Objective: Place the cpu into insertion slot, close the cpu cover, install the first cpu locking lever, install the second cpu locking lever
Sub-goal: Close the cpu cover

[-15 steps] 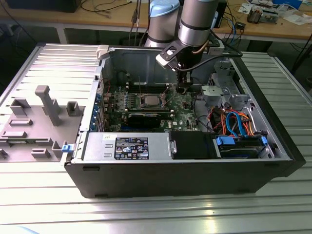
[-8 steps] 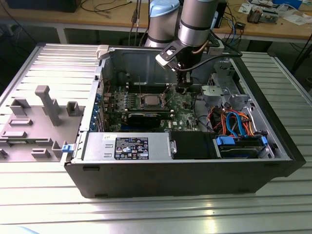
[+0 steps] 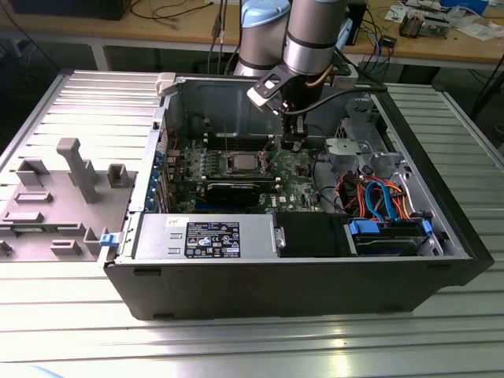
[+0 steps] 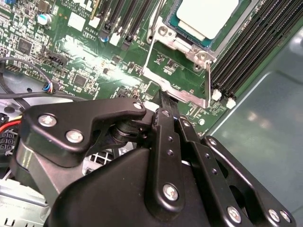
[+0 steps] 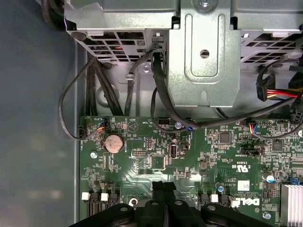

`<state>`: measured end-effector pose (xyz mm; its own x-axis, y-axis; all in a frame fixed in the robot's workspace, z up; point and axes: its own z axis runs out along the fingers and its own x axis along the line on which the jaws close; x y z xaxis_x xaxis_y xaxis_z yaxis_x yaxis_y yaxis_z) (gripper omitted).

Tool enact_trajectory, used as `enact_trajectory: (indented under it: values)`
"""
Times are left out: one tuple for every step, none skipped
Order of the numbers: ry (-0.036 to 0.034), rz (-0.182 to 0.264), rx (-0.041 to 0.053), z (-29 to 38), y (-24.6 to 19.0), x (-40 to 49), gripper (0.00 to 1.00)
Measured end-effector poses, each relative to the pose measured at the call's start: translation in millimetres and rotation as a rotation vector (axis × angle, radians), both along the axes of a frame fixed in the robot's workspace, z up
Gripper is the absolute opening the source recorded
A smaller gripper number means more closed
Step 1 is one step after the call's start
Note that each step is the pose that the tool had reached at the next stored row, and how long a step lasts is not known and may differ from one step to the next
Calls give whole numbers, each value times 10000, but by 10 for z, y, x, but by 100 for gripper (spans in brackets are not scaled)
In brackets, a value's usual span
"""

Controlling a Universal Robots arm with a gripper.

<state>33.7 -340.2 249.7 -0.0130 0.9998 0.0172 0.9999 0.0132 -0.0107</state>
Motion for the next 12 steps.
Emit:
enact_trajectory:
  values:
    - [0,0,-1,0,0,-6,11]
    - [0,1,0,0,0,-12,11]
    - [0,1,0,0,0,-15,11]
    - [0,1,0,0,0,-19,11]
    - [0,0,-1,0,0,-21,11]
    - [0,1,0,0,0,-25,11]
    - [0,2,0,0,0,-26,11]
    - [0,1,0,0,0,-31,11]
    - [0,1,-1,0,0,-32,11]
    - [0,1,0,0,0,-32,11]
    - [0,1,0,0,0,-33,11]
    - [0,1,0,0,0,-33,11]
